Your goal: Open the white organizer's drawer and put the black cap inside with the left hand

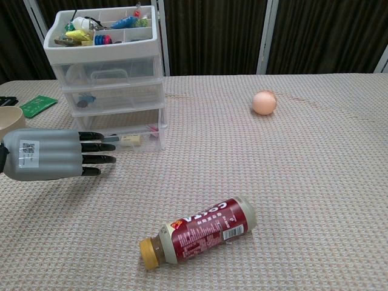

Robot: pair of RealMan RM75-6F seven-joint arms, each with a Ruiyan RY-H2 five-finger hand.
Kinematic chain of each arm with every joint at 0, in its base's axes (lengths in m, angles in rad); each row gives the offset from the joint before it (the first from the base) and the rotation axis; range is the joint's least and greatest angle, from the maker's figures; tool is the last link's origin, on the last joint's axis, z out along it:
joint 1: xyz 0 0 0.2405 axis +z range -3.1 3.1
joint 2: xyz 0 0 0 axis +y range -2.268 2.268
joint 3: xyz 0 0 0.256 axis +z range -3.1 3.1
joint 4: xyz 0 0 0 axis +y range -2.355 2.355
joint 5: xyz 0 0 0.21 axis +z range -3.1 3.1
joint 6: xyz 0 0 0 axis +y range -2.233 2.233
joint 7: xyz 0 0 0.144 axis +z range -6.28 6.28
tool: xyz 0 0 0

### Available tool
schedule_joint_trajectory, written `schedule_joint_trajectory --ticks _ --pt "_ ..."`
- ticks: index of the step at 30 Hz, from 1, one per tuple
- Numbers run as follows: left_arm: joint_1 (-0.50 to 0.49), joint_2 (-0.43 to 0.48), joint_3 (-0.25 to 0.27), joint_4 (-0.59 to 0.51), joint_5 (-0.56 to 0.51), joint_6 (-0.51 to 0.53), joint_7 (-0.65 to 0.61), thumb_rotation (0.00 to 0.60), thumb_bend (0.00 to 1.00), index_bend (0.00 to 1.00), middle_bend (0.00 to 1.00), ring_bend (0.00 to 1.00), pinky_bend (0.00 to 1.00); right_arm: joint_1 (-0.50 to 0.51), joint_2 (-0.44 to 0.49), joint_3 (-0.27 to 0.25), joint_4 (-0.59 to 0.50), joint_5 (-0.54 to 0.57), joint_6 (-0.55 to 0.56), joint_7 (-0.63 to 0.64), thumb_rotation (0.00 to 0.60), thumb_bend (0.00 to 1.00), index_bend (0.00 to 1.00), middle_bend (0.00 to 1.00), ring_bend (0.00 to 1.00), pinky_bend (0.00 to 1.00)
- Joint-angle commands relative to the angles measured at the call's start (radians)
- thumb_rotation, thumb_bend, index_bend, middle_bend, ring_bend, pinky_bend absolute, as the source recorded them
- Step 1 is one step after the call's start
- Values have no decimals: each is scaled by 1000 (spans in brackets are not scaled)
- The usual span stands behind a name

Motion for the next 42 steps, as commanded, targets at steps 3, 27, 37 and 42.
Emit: schedule_joint_trajectory --ticks 3,27,37,42 --pt "-1 -12 -13 18 -9 -20 -5 600 411 265 70 13 117 0 -1 1 1 1 0 0 600 70 89 0 0 0" --pt "7 -77 -72 98 -64 -78 8 600 412 260 71 13 117 -3 2 2 -3 4 5 1 600 70 89 0 0 0" --pt "4 -109 -111 165 -116 -118 17 600 413 258 71 13 118 -2 2 4 -2 7 2 8 600 71 89 0 0 0" --pt "4 -127 -130 209 -145 -136 20 600 413 253 71 13 117 -2 2 4 -3 8 1 11 600 69 89 0 0 0"
